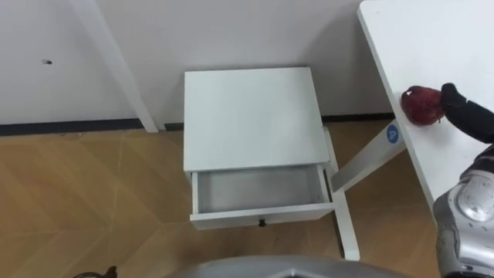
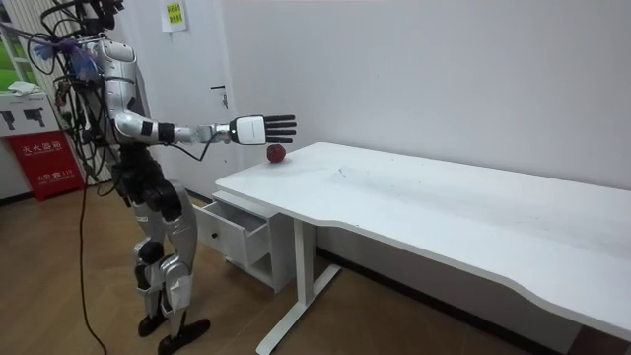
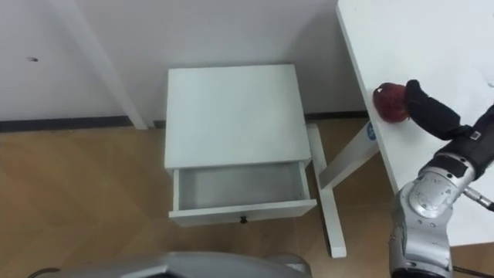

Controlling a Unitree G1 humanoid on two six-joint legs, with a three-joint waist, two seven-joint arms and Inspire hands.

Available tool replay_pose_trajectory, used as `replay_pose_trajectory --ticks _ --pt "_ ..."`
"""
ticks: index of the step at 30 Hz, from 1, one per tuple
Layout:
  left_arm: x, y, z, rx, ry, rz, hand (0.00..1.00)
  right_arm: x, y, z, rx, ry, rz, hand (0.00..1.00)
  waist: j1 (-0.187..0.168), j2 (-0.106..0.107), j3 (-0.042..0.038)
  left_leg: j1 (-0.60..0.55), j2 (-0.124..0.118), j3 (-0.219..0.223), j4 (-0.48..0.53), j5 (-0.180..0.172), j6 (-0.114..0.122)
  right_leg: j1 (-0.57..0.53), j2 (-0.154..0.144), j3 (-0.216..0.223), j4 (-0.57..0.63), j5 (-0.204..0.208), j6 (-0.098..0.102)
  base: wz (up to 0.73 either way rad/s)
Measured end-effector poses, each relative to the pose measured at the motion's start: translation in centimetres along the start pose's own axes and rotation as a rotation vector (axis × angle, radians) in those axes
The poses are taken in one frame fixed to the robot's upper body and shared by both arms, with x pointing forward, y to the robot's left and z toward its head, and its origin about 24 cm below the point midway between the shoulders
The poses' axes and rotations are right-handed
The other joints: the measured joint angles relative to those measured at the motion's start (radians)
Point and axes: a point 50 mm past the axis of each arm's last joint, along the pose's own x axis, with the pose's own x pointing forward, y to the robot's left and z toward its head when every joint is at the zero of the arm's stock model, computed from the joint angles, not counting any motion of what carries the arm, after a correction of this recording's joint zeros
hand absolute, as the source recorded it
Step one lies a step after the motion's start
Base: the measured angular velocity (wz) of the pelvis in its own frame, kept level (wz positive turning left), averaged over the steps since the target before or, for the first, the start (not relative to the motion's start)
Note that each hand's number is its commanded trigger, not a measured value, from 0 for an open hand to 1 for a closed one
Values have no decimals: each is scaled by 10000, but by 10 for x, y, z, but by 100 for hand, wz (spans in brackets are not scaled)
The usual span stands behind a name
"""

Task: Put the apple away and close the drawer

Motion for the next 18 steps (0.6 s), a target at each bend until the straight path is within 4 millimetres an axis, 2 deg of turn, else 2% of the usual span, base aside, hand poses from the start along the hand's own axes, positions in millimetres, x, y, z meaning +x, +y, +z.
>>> replay_pose_trajectory --ticks 4,8,13,18 --pt "0 2 4 -33 -226 -43 0 2 2 0 -25 170 650 0 73 -134 -24 -5 -2 -16 19 0 0 18 -12 -62 0 0 0 2" --pt "1 6 5 106 -245 3 0 14 0 9 30 -117 1168 0 152 -252 -32 -9 -18 -89 46 1 0 36 -27 -90 -21 1 1 3" --pt "0 7 1 364 -70 38 0 21 -1 16 -67 -373 1538 0 195 -267 -57 29 -17 -91 84 1 0 153 -18 -42 -142 23 -2 0" --pt "0 8 -4 486 256 85 0 22 -2 11 -305 -44 1808 0 202 -277 -55 39 -11 -99 119 1 0 175 -18 -41 -133 27 -6 0"
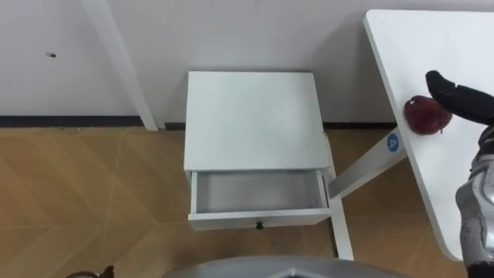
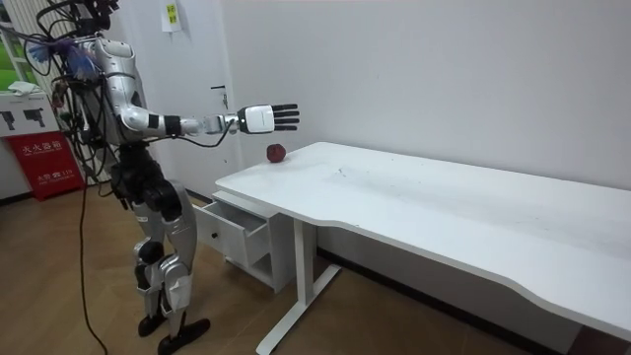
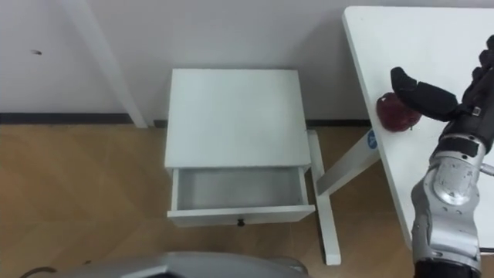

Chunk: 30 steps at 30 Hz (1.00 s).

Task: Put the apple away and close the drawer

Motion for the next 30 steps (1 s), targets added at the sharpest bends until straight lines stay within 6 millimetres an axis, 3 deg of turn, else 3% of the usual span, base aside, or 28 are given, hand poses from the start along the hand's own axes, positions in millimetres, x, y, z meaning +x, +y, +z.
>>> replay_pose_trajectory --ticks 4,6,11,24,30 --pt "0 2 -1 -146 100 -50 0 3 -3 -1 -174 166 299 0 11 -57 5 2 1 -10 -3 0 0 9 -9 -95 8 6 3 0" --pt "0 3 -1 -19 88 -29 0 9 -6 -3 -386 266 373 0 10 -181 43 0 5 -13 -6 0 0 15 -4 -100 -1 7 0 0" --pt "0 4 -2 -126 174 11 0 22 -7 -8 -608 653 532 0 1 -360 44 -28 20 -24 -15 -2 -2 -3 -5 -242 -23 16 -6 0" --pt "1 5 -2 -153 192 41 0 24 -8 -33 -674 2044 1221 0 -33 -177 -25 -28 26 -11 -17 -2 -6 21 -52 -459 -43 19 0 0" --pt "1 5 -3 -142 324 40 0 24 -7 -36 -700 2208 1620 0 -77 -232 -19 -22 25 -20 12 -1 -7 51 -97 -541 -27 21 -3 0"
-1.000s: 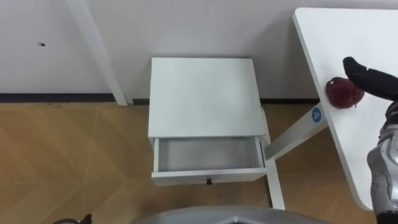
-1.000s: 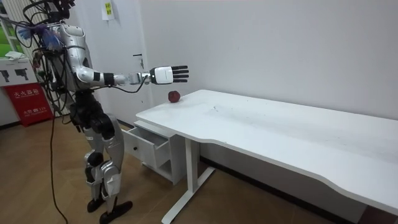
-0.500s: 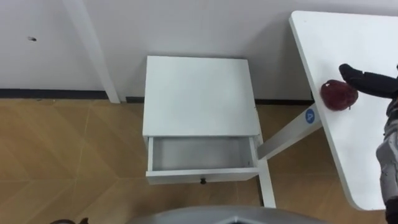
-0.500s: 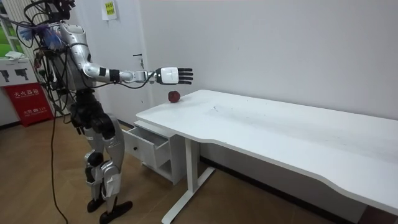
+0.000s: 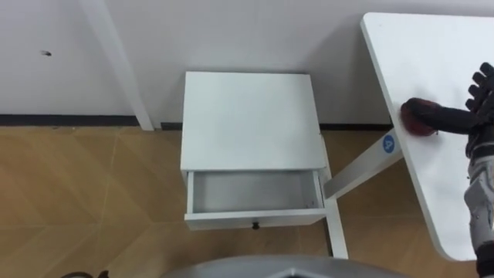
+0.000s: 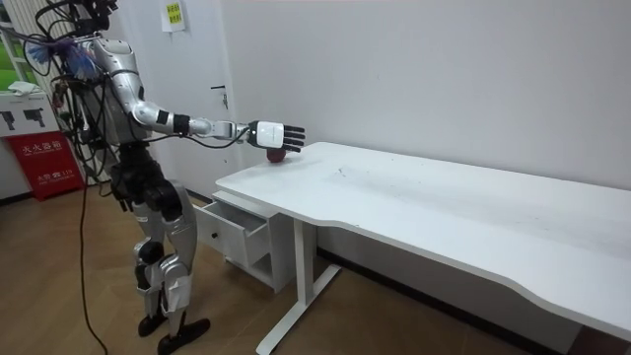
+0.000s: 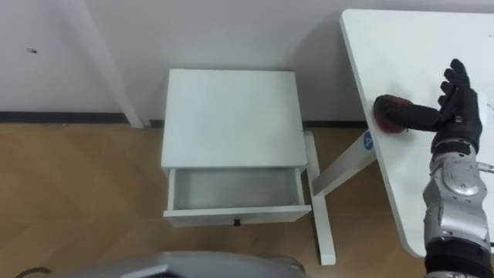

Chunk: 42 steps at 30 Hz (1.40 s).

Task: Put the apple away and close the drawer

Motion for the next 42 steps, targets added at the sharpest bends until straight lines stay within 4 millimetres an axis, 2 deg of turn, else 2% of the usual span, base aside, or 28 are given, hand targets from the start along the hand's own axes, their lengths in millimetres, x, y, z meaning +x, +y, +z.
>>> replay_pose_trajectory --ticks 12,25,34,35,36,37,38,42 --pt "0 0 -1 -2 70 -323 0 0 3 0 -913 28 743 0 37 -87 25 -3 -1 4 9 0 0 2 -2 6 3 2 -2 0" --pt "1 1 1 -30 53 -341 0 -2 2 -22 -1278 1220 1130 0 100 -154 32 -16 -1 -24 -7 0 0 -27 4 38 11 1 -2 0" --pt "1 6 1 41 47 -299 0 4 6 -23 -1624 1389 1478 0 86 -237 36 -24 -3 -49 25 0 0 -15 3 28 6 2 -2 0" --pt "1 6 0 51 54 -292 0 4 6 -23 -1688 1421 1492 4 85 -242 33 -25 -3 -61 36 0 0 -9 0 5 6 2 -2 0" --pt "1 6 0 58 63 -290 0 5 7 -23 -1685 1434 1493 78 78 -243 33 -25 -3 -64 45 0 0 -4 0 4 6 2 -2 0" --pt "1 7 0 63 68 -289 0 7 7 -23 -1683 1464 1485 94 67 -243 33 -27 -3 -70 66 0 0 4 0 2 7 3 -4 0" --pt "1 7 0 69 59 -291 0 8 7 -23 -1686 1491 1478 100 63 -242 33 -36 -3 -89 89 0 1 12 -1 -5 10 6 -9 0" --pt "1 6 -1 80 81 -324 0 11 3 -21 -1863 1544 1325 100 77 -222 38 -50 6 -106 120 -1 1 23 8 -21 14 32 -22 0"
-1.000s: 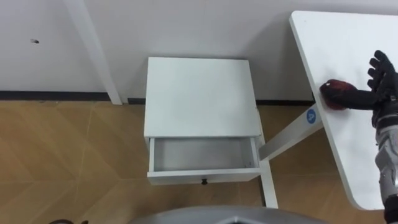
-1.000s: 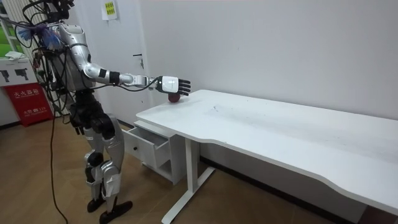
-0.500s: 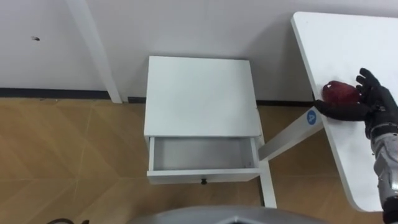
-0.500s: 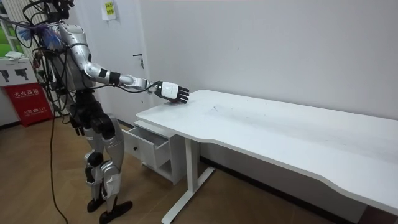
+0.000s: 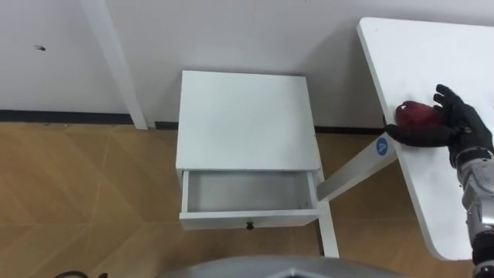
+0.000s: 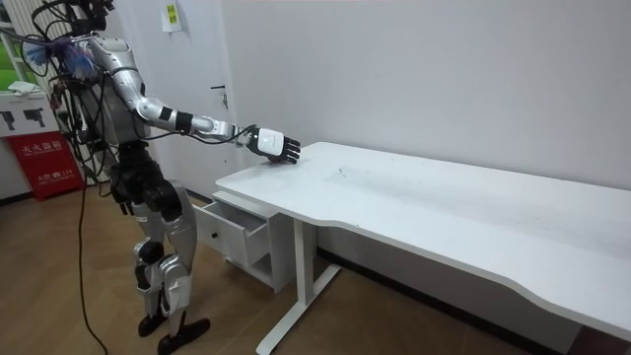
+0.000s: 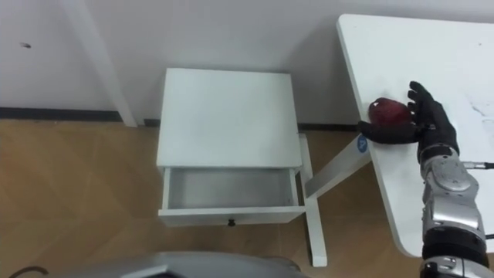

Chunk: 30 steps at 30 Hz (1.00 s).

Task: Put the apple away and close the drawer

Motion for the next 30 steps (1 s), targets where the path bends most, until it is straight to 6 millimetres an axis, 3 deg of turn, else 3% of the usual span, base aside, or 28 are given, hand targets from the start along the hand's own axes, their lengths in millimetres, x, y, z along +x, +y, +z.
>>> replay_pose_trajectory --ticks 5,24,30 --pt "0 -1 -1 16 37 -195 0 1 -9 2 -828 60 -238 100 13 30 -8 -43 12 -49 49 0 0 -5 7 -56 -2 7 -6 2" --pt "0 -2 -2 30 51 -540 0 2 -9 10 -2311 -84 -222 100 92 0 -75 -160 13 -168 73 0 -1 -52 52 -230 4 12 -13 1" --pt "1 0 4 21 -105 -412 0 2 4 32 -2659 -1012 224 100 154 80 -27 -215 11 -158 90 2 -4 -109 -7 -232 2 12 -13 0"
